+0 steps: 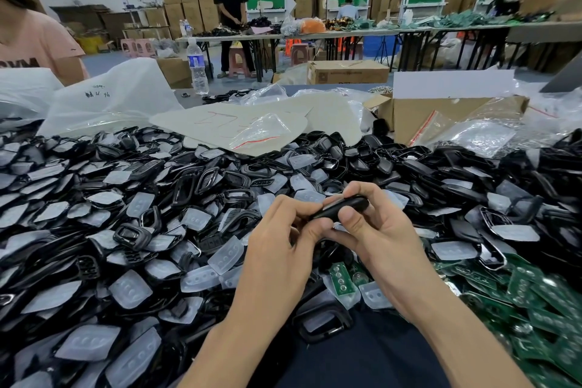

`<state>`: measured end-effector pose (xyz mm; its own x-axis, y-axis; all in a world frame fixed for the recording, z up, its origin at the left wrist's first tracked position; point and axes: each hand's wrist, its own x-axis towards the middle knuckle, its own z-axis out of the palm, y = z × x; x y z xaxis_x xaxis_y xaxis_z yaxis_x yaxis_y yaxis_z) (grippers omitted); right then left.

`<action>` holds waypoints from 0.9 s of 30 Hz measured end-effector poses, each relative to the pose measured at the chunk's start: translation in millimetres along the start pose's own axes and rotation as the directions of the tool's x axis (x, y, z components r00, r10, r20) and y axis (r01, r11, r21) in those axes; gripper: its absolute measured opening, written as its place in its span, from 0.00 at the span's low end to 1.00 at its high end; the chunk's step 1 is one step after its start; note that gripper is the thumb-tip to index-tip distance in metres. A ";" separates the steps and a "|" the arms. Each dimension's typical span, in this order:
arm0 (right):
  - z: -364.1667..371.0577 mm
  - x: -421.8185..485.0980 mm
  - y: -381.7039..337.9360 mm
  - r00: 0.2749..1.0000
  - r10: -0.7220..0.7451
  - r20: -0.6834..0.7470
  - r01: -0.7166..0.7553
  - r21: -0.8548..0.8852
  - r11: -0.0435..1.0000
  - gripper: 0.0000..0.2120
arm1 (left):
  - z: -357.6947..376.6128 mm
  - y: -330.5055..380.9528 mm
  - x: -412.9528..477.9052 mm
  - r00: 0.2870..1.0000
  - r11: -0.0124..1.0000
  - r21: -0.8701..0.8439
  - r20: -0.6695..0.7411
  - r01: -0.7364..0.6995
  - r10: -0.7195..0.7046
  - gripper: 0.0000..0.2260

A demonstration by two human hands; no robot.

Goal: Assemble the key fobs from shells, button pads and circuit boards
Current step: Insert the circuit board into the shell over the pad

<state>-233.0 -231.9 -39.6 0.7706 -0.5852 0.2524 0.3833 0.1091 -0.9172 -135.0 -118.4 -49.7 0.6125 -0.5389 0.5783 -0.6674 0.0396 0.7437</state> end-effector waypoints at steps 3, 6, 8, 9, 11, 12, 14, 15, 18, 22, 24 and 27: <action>1.5 -0.6 1.2 1.000 -0.001 0.010 0.001 0.000 1.000 0.05 | 0.6 0.1 -0.7 1.000 1.000 0.012 -0.026 0.014 -0.013 0.08; 4.1 -1.7 1.6 1.000 -0.001 0.026 0.001 -0.005 1.000 0.05 | -0.3 0.3 -0.2 0.999 0.999 0.029 -0.048 0.021 -0.019 0.11; 5.1 -2.1 1.8 0.999 -0.008 0.033 0.008 -0.009 1.000 0.05 | -0.6 1.4 0.4 0.998 0.998 0.053 -0.066 0.016 -0.012 0.11; 5.3 -2.2 1.9 0.999 -0.012 0.035 0.012 -0.011 1.000 0.05 | -0.6 1.6 0.6 0.998 0.998 0.054 -0.068 0.016 -0.013 0.11; 4.8 -1.7 2.6 0.999 -0.016 0.032 0.016 -0.008 1.000 0.05 | -0.2 1.5 0.9 0.998 0.999 0.020 -0.055 0.029 -0.028 0.11; 4.5 -1.2 2.8 0.999 -0.017 0.029 0.017 -0.005 1.000 0.05 | -0.2 1.4 0.9 0.998 0.999 -0.010 -0.036 0.043 -0.043 0.10; 3.2 -0.2 3.0 1.000 -0.018 0.022 0.018 -0.006 1.000 0.05 | -0.5 0.7 1.4 0.998 0.998 -0.040 0.006 0.057 -0.057 0.09; 2.2 0.0 3.1 1.000 -0.016 0.023 0.017 -0.017 1.000 0.05 | -0.8 0.1 1.5 0.999 0.999 -0.030 0.024 0.046 -0.045 0.08; 0.3 -0.8 2.9 0.999 -0.012 0.043 0.015 -0.066 0.998 0.05 | -0.6 -2.1 1.9 0.999 1.000 0.027 0.047 -0.010 0.009 0.08; 4.9 -0.4 2.9 0.999 0.017 0.039 -0.022 0.118 0.993 0.13 | -0.8 -3.5 3.1 0.999 0.998 0.041 -0.016 -0.039 0.040 0.08; 9.7 -0.1 1.6 0.996 0.085 0.034 -0.092 0.327 0.940 0.17 | -1.4 -2.6 2.6 0.999 0.999 0.005 -0.026 -0.039 0.039 0.08; 15.8 -1.7 2.0 0.983 0.175 0.048 -0.175 0.499 0.849 0.21 | -1.0 -1.3 2.0 0.999 0.999 -0.001 -0.029 -0.044 0.044 0.10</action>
<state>-225.5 -218.0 -37.0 0.8492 -0.5181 0.1024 0.4443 0.5959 -0.6690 -132.5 -118.7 -49.2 0.5947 -0.5123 0.6195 -0.6932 0.0636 0.7180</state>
